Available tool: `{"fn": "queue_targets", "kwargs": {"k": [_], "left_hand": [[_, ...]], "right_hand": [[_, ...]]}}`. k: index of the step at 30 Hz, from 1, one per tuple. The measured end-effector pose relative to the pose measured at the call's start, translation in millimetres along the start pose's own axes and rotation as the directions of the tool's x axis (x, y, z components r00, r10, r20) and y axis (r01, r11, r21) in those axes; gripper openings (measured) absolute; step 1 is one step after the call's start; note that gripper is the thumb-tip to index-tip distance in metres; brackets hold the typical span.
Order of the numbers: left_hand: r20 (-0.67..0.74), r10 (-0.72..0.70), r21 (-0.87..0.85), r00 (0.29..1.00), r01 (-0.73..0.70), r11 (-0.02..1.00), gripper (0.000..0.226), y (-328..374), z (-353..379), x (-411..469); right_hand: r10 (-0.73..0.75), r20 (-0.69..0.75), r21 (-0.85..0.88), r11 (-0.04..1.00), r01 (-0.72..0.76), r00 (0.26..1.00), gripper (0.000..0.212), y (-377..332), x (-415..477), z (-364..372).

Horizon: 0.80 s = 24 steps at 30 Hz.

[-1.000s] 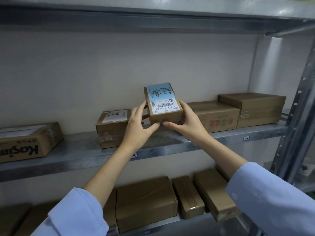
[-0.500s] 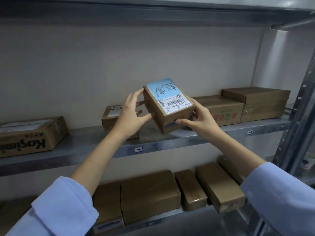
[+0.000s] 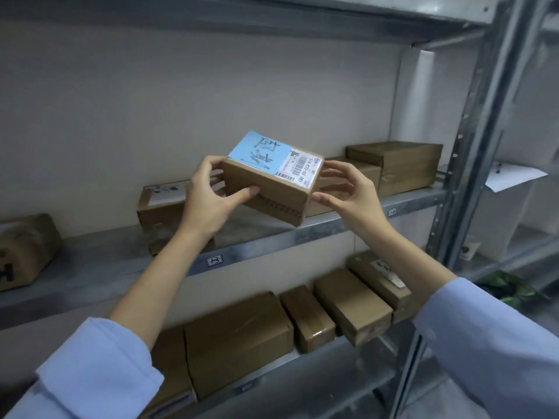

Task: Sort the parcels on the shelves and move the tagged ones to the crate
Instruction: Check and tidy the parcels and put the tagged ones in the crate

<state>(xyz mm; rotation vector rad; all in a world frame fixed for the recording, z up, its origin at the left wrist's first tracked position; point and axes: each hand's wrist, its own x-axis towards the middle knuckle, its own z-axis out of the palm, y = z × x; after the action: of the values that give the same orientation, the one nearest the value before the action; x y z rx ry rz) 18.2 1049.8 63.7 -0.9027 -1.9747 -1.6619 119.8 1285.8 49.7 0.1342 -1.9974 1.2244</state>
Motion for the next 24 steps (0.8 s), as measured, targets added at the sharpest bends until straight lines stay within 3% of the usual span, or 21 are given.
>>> {"fn": "queue_targets", "kwargs": {"k": [5, 12, 18, 24], "left_hand": [[-0.035, 0.052, -0.042, 0.998, -0.053, 0.998, 0.041, -0.1, 23.3, -10.4], [0.039, 0.079, -0.113, 0.996, -0.075, 0.991, 0.031, 6.9, 70.2, -27.6], [0.194, 0.091, -0.188, 0.977, -0.054, 0.981, 0.029, 24.1, 129.0, -66.1], [0.367, 0.074, -0.251, 0.927, 0.022, 0.968, 0.029, 63.8, 211.7, -121.3]], "right_hand": [[0.077, -0.058, -0.021, 0.997, -0.079, 0.995, 0.031, -4.5, -19.8, -14.3], [0.226, -0.054, 0.045, 0.974, -0.224, 0.973, 0.029, -3.1, -53.3, -54.3], [0.265, -0.145, -0.130, 0.950, -0.284, 0.953, 0.058, 9.6, -99.3, -115.1], [0.251, -0.276, -0.247, 0.914, -0.321, 0.928, 0.073, 24.8, -161.8, -204.0]]}}
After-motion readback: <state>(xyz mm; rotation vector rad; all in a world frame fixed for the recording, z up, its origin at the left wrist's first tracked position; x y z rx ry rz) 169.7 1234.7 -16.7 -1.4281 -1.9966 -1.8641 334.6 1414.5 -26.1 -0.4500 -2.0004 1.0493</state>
